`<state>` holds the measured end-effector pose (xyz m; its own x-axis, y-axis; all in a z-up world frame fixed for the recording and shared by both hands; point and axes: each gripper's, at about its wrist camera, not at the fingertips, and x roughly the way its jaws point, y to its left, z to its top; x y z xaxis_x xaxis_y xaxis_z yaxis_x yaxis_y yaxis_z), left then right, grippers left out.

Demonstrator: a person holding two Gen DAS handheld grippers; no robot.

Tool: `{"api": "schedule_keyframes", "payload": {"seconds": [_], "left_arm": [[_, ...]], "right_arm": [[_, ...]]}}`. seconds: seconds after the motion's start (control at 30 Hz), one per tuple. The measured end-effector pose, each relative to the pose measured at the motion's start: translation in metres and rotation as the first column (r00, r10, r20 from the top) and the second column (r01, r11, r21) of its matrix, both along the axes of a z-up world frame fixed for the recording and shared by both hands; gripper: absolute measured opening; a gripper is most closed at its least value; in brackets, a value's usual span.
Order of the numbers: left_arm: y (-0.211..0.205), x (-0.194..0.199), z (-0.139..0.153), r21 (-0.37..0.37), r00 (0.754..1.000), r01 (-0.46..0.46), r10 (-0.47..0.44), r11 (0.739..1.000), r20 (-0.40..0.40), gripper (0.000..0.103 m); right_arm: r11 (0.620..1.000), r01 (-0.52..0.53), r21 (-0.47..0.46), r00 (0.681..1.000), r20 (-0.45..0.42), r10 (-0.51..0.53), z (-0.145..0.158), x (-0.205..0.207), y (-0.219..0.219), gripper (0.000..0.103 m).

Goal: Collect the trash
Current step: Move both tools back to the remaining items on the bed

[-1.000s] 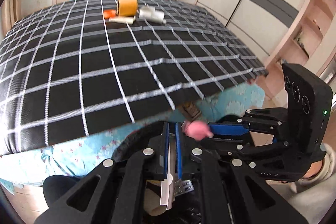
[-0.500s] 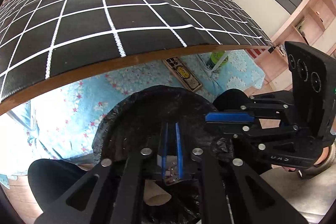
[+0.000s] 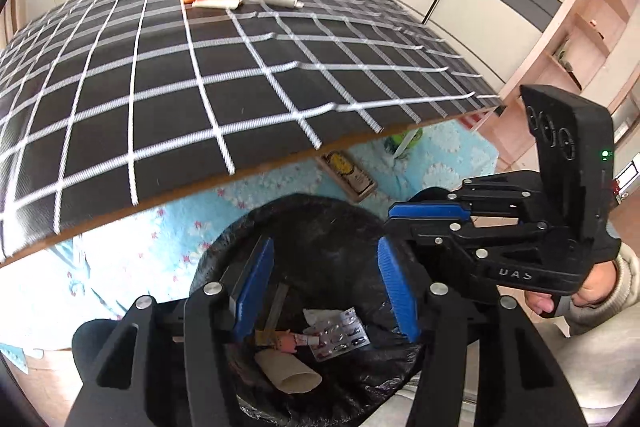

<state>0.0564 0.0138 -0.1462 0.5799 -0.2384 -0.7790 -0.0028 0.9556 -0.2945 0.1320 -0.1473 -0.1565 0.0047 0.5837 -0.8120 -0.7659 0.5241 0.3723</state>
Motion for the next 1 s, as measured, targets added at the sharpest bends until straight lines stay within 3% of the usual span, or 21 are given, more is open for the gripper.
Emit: {"api": "schedule_keyframes", "payload": {"seconds": [0.27,0.4,0.47,1.0], "left_arm": [[0.007,-0.003,0.035,0.056,0.996,0.000,-0.005,0.998,0.085,0.052],[0.012,0.003,0.050,0.087,0.993,-0.007,-0.004,0.996,0.121,0.052],[0.017,0.007,0.057,0.101,0.991,-0.013,-0.001,0.995,0.135,0.052],[0.039,0.058,0.081,0.162,0.980,-0.007,-0.025,0.987,0.196,0.052]], "right_arm": [[0.999,0.000,0.040,0.998,0.058,-0.002,0.029,0.006,-0.005,0.031],[0.998,-0.003,0.055,0.996,0.092,-0.002,0.042,0.013,-0.004,0.033],[0.998,-0.002,0.067,0.994,0.112,-0.005,0.048,0.019,-0.003,0.044],[0.997,0.010,0.077,0.973,0.228,-0.027,0.072,0.075,0.016,0.065]]}}
